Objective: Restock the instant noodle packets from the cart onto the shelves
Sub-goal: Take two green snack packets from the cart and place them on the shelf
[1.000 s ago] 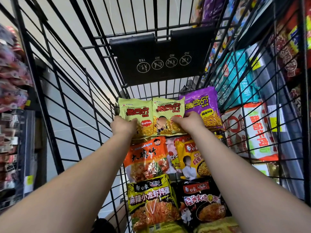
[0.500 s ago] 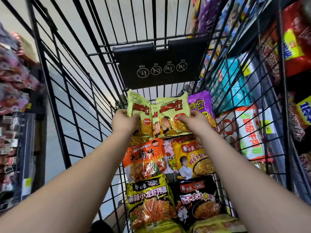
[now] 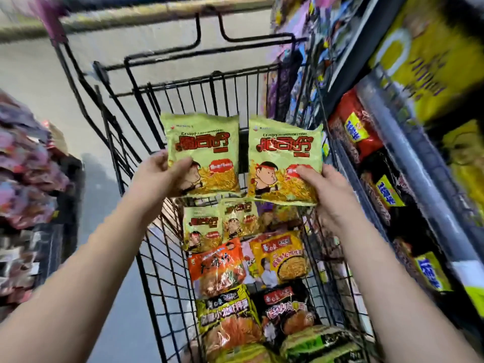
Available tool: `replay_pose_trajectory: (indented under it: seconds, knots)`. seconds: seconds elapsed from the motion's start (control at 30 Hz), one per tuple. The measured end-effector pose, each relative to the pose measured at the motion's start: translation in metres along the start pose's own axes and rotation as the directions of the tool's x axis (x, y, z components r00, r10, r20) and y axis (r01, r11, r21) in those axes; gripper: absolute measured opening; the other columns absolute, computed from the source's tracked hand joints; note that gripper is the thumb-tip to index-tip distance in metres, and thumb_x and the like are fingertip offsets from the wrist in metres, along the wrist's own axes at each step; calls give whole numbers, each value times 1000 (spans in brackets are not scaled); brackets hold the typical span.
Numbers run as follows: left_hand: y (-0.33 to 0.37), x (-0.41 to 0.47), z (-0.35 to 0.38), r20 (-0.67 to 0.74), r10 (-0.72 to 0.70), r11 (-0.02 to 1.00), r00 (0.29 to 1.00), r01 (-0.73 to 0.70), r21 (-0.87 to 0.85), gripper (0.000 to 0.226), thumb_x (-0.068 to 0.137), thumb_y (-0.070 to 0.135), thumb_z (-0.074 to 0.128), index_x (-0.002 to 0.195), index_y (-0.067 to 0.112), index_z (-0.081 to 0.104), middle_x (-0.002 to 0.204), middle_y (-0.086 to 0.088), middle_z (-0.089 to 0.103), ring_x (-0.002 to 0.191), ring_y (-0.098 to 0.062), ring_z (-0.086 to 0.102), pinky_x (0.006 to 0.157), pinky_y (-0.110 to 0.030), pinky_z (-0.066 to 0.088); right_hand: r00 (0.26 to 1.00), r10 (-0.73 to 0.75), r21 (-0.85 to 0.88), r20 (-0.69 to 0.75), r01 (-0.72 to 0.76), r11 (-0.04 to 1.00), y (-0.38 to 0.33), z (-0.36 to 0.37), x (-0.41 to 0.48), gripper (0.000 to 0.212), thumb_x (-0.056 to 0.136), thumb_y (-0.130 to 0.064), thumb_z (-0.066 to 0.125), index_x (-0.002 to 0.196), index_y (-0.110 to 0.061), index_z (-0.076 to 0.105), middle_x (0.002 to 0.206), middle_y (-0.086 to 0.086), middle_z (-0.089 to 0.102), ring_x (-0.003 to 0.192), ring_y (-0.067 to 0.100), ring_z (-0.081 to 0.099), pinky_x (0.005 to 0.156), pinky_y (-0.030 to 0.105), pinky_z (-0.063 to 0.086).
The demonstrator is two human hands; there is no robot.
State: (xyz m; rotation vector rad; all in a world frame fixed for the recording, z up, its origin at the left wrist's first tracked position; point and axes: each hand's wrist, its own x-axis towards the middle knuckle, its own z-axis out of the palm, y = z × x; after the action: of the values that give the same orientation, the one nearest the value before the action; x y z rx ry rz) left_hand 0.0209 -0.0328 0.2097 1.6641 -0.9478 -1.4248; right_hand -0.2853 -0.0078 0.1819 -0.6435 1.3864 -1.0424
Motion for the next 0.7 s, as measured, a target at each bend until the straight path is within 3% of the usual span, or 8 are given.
replay_pose_trajectory:
  seconds: [0.1, 0.17, 0.23, 0.33, 0.47, 0.57, 0.63, 0.7]
  knots:
    - [57, -21, -5, 33, 139, 986, 990, -135, -98, 88, 81, 32, 78, 152, 3, 35, 99, -1, 68, 71, 2, 73, 60, -11, 55, 993, -119, 73, 12, 118, 990, -51, -4, -28, 22, 91, -7, 69, 111, -15, 69, 97, 1, 80, 82, 12, 75, 72, 27, 62]
    - [92, -34, -8, 77, 245, 963, 967, -233, -135, 96, 75, 35, 83, 150, -4, 37, 100, -3, 70, 73, -2, 74, 62, -14, 56, 980, -200, 102, -1, 199, 975, -84, -3, -49, 23, 90, -7, 68, 112, -13, 69, 96, 1, 80, 81, 11, 75, 71, 28, 61]
    - [129, -50, -7, 97, 303, 948, 948, -289, -136, 82, 73, 32, 79, 137, -10, 48, 95, -4, 77, 73, -7, 75, 63, -19, 58, 959, -281, 121, -24, 282, 952, -117, -4, -71, 18, 93, -4, 64, 109, -12, 68, 87, -3, 80, 75, 7, 74, 67, 25, 60]
    - [178, -79, -5, 101, 403, 909, 910, -385, -162, 61, 67, 31, 77, 118, 2, 62, 81, 4, 79, 70, -7, 75, 64, -20, 58, 925, -378, 146, -30, 378, 914, -164, -5, -110, 16, 92, -5, 63, 105, -13, 68, 85, -4, 79, 74, 7, 73, 69, 27, 60]
    - [228, -127, -10, 124, 504, 854, 855, -471, -220, 23, 85, 18, 69, 107, 12, 65, 86, 4, 79, 75, -6, 75, 66, -20, 58, 865, -502, 188, -8, 494, 849, -220, -7, -178, 23, 81, -14, 66, 104, -16, 68, 90, -3, 79, 78, 10, 74, 74, 29, 61]
    - [257, -163, -5, 136, 581, 809, 802, -551, -207, 24, 83, 25, 72, 102, 13, 64, 72, 11, 76, 63, 2, 70, 58, -11, 53, 814, -580, 188, -41, 576, 796, -249, -10, -231, 27, 84, -11, 62, 111, -14, 66, 91, -4, 79, 78, 9, 74, 69, 25, 61]
    - [271, -182, -6, 156, 638, 768, 754, -607, -205, 24, 89, 21, 69, 109, 7, 64, 69, 15, 75, 61, 4, 70, 56, -8, 51, 779, -621, 167, -86, 625, 762, -262, -11, -264, 38, 84, -13, 64, 122, -10, 65, 98, 0, 79, 84, 12, 74, 73, 28, 61]
    - [284, -192, -6, 256, 664, 746, 702, -607, -273, 52, 77, 34, 82, 118, 7, 67, 84, 7, 79, 71, -4, 74, 61, -18, 58, 749, -648, 136, -138, 662, 737, -270, -11, -297, 37, 81, -15, 66, 118, -15, 68, 99, 1, 79, 84, 14, 74, 73, 32, 62]
